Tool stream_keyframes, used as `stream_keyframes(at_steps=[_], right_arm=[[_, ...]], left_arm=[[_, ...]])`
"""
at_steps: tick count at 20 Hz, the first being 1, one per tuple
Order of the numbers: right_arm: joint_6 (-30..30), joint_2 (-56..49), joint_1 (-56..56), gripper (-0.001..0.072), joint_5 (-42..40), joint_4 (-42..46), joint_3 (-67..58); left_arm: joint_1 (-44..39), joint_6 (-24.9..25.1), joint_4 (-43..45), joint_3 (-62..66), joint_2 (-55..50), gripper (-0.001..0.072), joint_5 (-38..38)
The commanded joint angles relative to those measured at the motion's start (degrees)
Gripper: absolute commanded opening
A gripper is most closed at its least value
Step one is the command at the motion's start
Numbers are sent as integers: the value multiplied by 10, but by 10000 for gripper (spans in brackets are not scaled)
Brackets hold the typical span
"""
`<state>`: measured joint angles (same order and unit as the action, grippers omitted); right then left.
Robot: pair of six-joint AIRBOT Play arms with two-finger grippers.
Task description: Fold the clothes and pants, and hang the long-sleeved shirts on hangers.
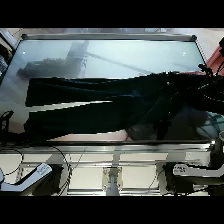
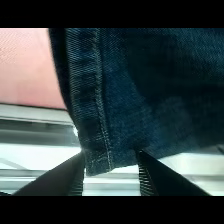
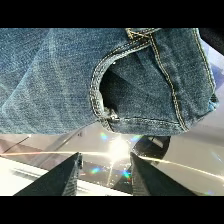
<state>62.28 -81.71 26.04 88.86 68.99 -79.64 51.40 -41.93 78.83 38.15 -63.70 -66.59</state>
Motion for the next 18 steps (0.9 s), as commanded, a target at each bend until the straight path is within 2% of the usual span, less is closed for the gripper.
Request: stream_keyframes(at_steps=[1, 4, 7, 9, 14, 18], right_arm=[[-20, 0, 0, 504, 1, 28, 0], [-82, 0, 6, 504, -1, 44, 7], [-131, 0, 24, 504, -7, 43, 42], [-165, 0, 38, 504, -20, 38, 80], [-261, -1, 42, 501, -68, -33, 158], [-306, -2, 30, 499, -109, -91, 193]], left_arm=[[1, -6, 24, -1, -6, 25, -28], [1, -55, 50, 10, 9, 24, 10], [19, -184, 156, 60, 33, 24, 52], [41, -246, 154, 92, 33, 24, 67], [48, -250, 153, 107, 33, 24, 70], [48, -250, 153, 107, 33, 25, 68]])
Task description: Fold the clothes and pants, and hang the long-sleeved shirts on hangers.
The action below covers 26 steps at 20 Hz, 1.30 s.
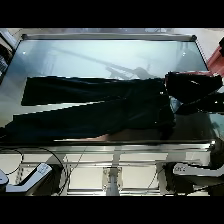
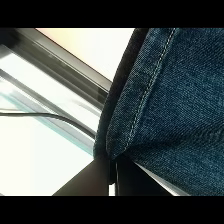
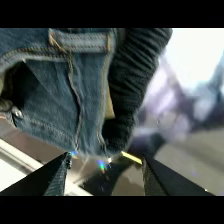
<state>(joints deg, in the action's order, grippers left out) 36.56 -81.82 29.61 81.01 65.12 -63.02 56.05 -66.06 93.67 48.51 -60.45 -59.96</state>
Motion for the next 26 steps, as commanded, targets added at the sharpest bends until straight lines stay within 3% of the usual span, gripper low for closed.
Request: stream_keyframes(at_steps=[1, 7, 15, 16, 17, 19, 23, 26], right_arm=[[-56, -1, -12, 498, -35, -63, 31], [-56, -30, -69, 472, -78, -64, 46], [-1, -47, -39, 439, 24, 37, 46], [0, -47, -29, 387, 40, 38, 46], [0, -47, -20, 290, 55, 37, 46], [5, -47, -6, 28, 82, 5, 46], [15, -15, 17, 30, 151, -12, 45], [20, 49, 76, 29, 157, -13, 44]], left_arm=[[2, -9, 4, 3, 1, 24, 2], [2, -9, 4, 3, 1, 25, -3], [2, -6, 24, 3, 0, 25, -3], [2, -6, 24, 3, 0, 25, -2], [2, -4, 24, 3, -1, 25, 0], [2, -4, 24, 3, -2, 25, 0], [2, -19, 19, 9, -2, 24, 10], [2, -87, 19, 45, -2, 24, 24]])
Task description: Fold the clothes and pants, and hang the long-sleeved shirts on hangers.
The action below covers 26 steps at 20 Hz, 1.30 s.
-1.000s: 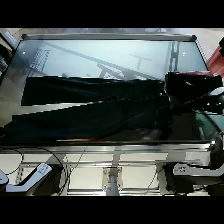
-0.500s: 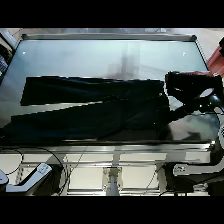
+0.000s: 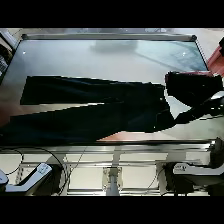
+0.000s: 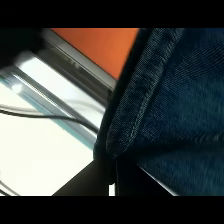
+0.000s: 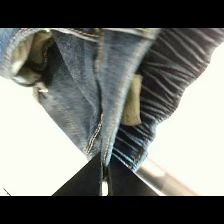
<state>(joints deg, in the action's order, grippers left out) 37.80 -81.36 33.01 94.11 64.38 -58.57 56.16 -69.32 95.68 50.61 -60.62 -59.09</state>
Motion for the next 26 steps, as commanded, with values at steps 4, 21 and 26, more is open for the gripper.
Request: stream_keyframes(at_steps=[4, 21, 26], right_arm=[[-10, 125, 116, 27, 25, -97, -1], [141, 233, 160, 27, -39, 92, 61], [204, 284, 162, 26, -75, 115, 51]], left_arm=[[0, -74, -35, 56, -3, 24, 32], [-47, -56, 30, 58, -19, 25, -3], [-47, -134, 41, 60, 17, 25, 7]])
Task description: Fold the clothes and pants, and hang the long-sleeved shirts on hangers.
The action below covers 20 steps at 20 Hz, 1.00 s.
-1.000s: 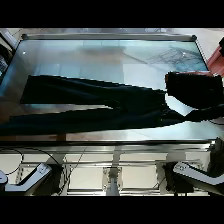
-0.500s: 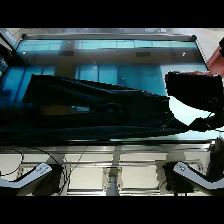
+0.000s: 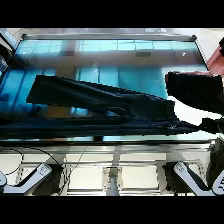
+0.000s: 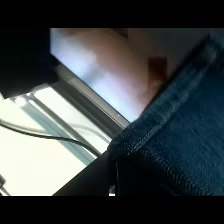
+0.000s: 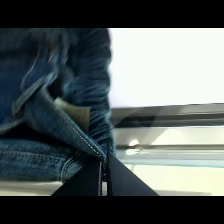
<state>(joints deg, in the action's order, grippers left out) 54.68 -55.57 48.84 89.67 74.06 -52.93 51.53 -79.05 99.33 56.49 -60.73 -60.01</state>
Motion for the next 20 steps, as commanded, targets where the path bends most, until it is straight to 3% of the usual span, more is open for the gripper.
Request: stream_keyframes(at_steps=[1, 3, 6, 9, 12, 15, 20], right_arm=[[45, 27, 4, 26, -25, 16, -9], [46, 26, 4, 26, -21, -9, -24], [44, 11, 4, 25, -32, -104, -61], [67, -28, 4, 24, -66, -200, -88], [104, -82, 1, 25, -108, -265, -90], [144, -132, -34, 26, -151, -267, -90], [193, -192, -130, 26, -282, -268, -90]], left_arm=[[-1, -37, -13, 1, 23, 25, 18], [-1, -22, -54, 1, 30, 25, 38], [-9, 44, -200, 23, 27, 21, 90], [-73, 44, -244, 99, -13, 19, 128], [-158, -21, -244, 216, -108, 20, 142], [-229, -94, -227, 332, -228, 19, 137], [-304, -209, -78, 469, -388, 19, 94]])
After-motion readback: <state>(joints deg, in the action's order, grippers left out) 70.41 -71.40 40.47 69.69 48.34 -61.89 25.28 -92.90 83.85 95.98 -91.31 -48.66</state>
